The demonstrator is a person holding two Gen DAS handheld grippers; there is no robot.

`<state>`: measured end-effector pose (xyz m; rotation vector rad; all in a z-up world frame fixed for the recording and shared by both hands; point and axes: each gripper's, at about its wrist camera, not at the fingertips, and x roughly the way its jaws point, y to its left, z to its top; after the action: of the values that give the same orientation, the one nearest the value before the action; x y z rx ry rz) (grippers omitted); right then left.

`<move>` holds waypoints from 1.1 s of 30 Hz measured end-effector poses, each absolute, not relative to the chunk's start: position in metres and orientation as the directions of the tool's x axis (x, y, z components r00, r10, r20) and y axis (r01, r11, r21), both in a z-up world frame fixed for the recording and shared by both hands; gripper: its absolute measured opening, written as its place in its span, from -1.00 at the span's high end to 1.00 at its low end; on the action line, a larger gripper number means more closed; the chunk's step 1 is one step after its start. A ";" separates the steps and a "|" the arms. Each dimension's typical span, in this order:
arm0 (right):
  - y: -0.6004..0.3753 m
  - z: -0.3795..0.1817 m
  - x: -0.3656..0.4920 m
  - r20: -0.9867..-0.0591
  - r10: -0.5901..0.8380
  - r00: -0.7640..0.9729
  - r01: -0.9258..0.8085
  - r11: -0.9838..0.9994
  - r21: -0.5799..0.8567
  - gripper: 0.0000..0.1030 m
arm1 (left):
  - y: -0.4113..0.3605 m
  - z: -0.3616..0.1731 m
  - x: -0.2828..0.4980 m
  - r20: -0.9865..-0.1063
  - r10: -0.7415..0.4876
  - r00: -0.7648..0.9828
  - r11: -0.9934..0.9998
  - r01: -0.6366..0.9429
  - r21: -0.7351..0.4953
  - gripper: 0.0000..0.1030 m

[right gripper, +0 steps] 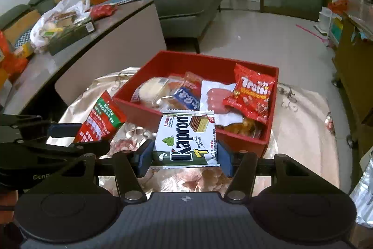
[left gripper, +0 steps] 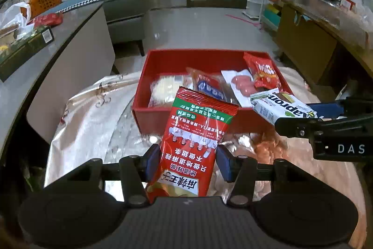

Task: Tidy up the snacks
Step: 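Lift both snacks and carry them over the red box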

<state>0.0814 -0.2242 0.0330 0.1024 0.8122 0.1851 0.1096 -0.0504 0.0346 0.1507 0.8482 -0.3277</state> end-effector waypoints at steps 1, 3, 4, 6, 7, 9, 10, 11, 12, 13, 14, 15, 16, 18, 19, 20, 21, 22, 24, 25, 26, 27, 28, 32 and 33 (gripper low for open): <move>-0.225 0.034 0.082 -0.709 0.199 0.676 -0.122 0.980 0.159 -0.25 | -0.052 0.035 0.112 -0.755 -0.223 0.617 0.940 0.340 0.001 0.11; -0.226 0.036 0.085 -0.705 0.194 0.683 -0.117 0.981 0.156 -0.25 | -0.054 0.036 0.116 -0.752 -0.221 0.621 0.942 0.335 -0.001 0.11; -0.227 0.037 0.086 -0.702 0.194 0.685 -0.116 0.981 0.157 -0.25 | -0.055 0.037 0.118 -0.751 -0.221 0.622 0.943 0.332 -0.003 0.11; -0.229 0.039 0.089 -0.696 0.191 0.692 -0.113 0.981 0.157 -0.25 | -0.056 0.038 0.122 -0.748 -0.223 0.625 0.944 0.329 -0.007 0.11; -0.230 0.040 0.090 -0.692 0.189 0.697 -0.111 0.982 0.155 -0.25 | -0.057 0.039 0.124 -0.746 -0.225 0.627 0.944 0.329 -0.009 0.11; -0.231 0.043 0.094 -0.685 0.187 0.704 -0.108 0.982 0.157 -0.25 | -0.060 0.040 0.128 -0.742 -0.228 0.631 0.945 0.326 -0.013 0.11; -0.232 0.045 0.096 -0.681 0.186 0.708 -0.106 0.982 0.158 -0.25 | -0.061 0.041 0.131 -0.740 -0.228 0.634 0.946 0.324 -0.014 0.11; -0.233 0.046 0.098 -0.677 0.184 0.712 -0.103 0.982 0.159 -0.25 | -0.062 0.042 0.134 -0.738 -0.226 0.636 0.947 0.320 -0.014 0.11; -0.235 0.047 0.100 -0.675 0.183 0.714 -0.101 0.982 0.159 -0.25 | -0.064 0.042 0.138 -0.736 -0.226 0.638 0.948 0.316 -0.016 0.11; -0.236 0.048 0.102 -0.672 0.179 0.718 -0.097 0.983 0.159 -0.25 | -0.065 0.043 0.141 -0.734 -0.226 0.640 0.950 0.313 -0.019 0.11; -0.238 0.048 0.105 -0.669 0.175 0.722 -0.091 0.983 0.160 -0.25 | -0.067 0.044 0.145 -0.731 -0.226 0.643 0.951 0.309 -0.022 0.11; -0.241 0.048 0.108 -0.668 0.172 0.724 -0.084 0.983 0.161 -0.25 | -0.068 0.045 0.149 -0.729 -0.225 0.646 0.952 0.304 -0.025 0.11; -0.243 0.048 0.110 -0.666 0.169 0.726 -0.078 0.983 0.163 -0.25 | -0.068 0.045 0.153 -0.726 -0.225 0.650 0.954 0.298 -0.029 0.11; -0.247 0.047 0.116 -0.667 0.159 0.728 -0.067 0.985 0.161 -0.25 | -0.071 0.046 0.162 -0.722 -0.224 0.655 0.957 0.289 -0.034 0.11; -0.249 0.046 0.119 -0.668 0.154 0.728 -0.063 0.985 0.159 -0.25 | -0.073 0.046 0.167 -0.721 -0.222 0.656 0.958 0.285 -0.035 0.11; -0.251 0.045 0.123 -0.668 0.152 0.729 -0.060 0.986 0.158 -0.25 | -0.075 0.045 0.170 -0.721 -0.220 0.657 0.958 0.283 -0.035 0.11; -0.252 0.044 0.127 -0.669 0.151 0.727 -0.057 0.986 0.160 -0.25 | -0.078 0.044 0.175 -0.722 -0.218 0.656 0.959 0.280 -0.035 0.11; -0.254 0.043 0.131 -0.671 0.149 0.726 -0.054 0.986 0.160 -0.25 | -0.080 0.043 0.179 -0.723 -0.217 0.656 0.960 0.278 -0.035 0.11; -0.257 0.040 0.139 -0.672 0.142 0.727 -0.045 0.986 0.160 -0.25 | -0.085 0.041 0.187 -0.723 -0.215 0.657 0.961 0.274 -0.037 0.11; -0.258 0.039 0.142 -0.673 0.142 0.726 -0.041 0.986 0.164 -0.25 | -0.088 0.039 0.191 -0.724 -0.214 0.656 0.961 0.273 -0.037 0.11; -0.259 0.038 0.145 -0.673 0.143 0.726 -0.039 0.985 0.168 -0.25 | -0.091 0.038 0.194 -0.724 -0.212 0.656 0.962 0.271 -0.036 0.11; -0.260 0.037 0.148 -0.672 0.144 0.726 -0.037 0.984 0.172 -0.25 | -0.093 0.037 0.197 -0.724 -0.211 0.656 0.962 0.270 -0.036 0.11; -0.260 0.036 0.150 -0.672 0.145 0.726 -0.036 0.984 0.175 -0.25 | -0.095 0.037 0.200 -0.725 -0.211 0.656 0.962 0.271 -0.035 0.11; -0.261 0.033 0.160 -0.674 0.150 0.723 -0.035 0.983 0.181 -0.25 | -0.098 0.037 0.214 -0.716 -0.204 0.668 0.965 0.259 -0.034 0.11; -0.261 0.031 0.162 -0.677 0.150 0.721 -0.035 0.983 0.179 -0.25 | -0.098 0.037 0.217 -0.715 -0.204 0.668 0.966 0.255 -0.038 0.11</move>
<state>0.1624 -0.2605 0.0310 0.1581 0.7601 0.1026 0.2173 -0.0982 0.0368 0.0674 0.7978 -0.2591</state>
